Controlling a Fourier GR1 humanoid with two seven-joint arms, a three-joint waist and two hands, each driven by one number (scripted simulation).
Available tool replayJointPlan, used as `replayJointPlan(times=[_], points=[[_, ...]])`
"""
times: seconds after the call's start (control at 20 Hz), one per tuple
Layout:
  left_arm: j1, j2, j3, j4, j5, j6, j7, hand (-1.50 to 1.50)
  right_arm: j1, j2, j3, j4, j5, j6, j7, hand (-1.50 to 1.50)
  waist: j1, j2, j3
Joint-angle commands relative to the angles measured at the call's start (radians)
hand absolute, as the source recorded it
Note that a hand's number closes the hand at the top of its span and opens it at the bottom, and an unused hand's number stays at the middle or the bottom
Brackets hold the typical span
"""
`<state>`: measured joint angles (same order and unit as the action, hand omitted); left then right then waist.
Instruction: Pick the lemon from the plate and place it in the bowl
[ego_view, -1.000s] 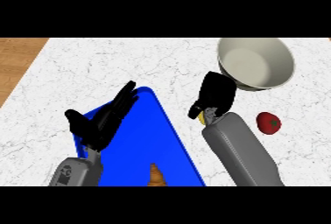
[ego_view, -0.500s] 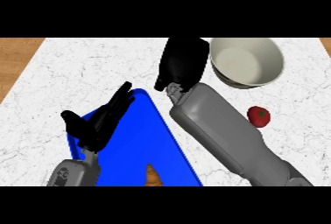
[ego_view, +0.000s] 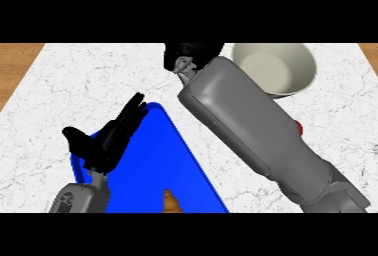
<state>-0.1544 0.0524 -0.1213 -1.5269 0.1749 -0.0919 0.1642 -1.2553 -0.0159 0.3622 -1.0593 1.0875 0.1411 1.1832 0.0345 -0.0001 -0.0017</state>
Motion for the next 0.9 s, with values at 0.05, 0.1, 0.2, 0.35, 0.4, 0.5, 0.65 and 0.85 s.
replayJointPlan(times=[0.05, 0.1, 0.2, 0.35, 0.4, 0.5, 0.65, 0.85], points=[[0.02, -0.005, -0.002, 0.019, -0.01, 0.0, -0.02, 0.0, -0.079, 0.015, -0.074, 0.091, 0.058, -0.033, 0.167, 1.5, -0.012, 0.002, 0.0], [0.012, -0.013, -0.009, -0.035, -0.01, 0.019, 0.011, 0.0, -0.06, 0.005, -0.1, 0.117, 0.08, -0.053, 0.131, 1.5, -0.014, 0.001, 0.001], [0.009, 0.003, 0.02, -0.016, 0.017, -0.001, 0.011, 0.0, -0.05, -0.024, -0.137, 0.114, 0.083, -0.049, 0.096, 1.5, -0.023, 0.001, 0.001], [0.003, -0.017, -0.014, -0.03, -0.017, 0.021, 0.019, 0.0, -0.04, -0.088, -0.215, 0.2, 0.089, -0.174, -0.034, 1.5, -0.012, 0.007, 0.001], [0.032, -0.031, -0.024, -0.043, -0.022, 0.031, 0.006, 0.0, -0.049, -0.113, -0.243, 0.213, 0.075, -0.158, -0.067, 1.5, -0.012, 0.006, 0.001], [0.039, 0.038, 0.043, -0.041, 0.044, -0.041, 0.01, 0.0, -0.033, -0.124, -0.265, 0.233, 0.09, -0.191, -0.07, 1.5, -0.012, 0.006, 0.001], [0.018, -0.007, -0.006, -0.079, 0.003, 0.014, 0.06, 0.0, 0.023, -0.15, -0.284, 0.333, 0.117, -0.325, -0.174, 1.5, -0.008, 0.009, 0.002], [0.031, 0.006, 0.013, -0.054, 0.015, -0.015, 0.024, 0.0, 0.018, -0.196, -0.311, 0.487, 0.135, -0.381, -0.268, 1.5, -0.002, 0.013, 0.001]])
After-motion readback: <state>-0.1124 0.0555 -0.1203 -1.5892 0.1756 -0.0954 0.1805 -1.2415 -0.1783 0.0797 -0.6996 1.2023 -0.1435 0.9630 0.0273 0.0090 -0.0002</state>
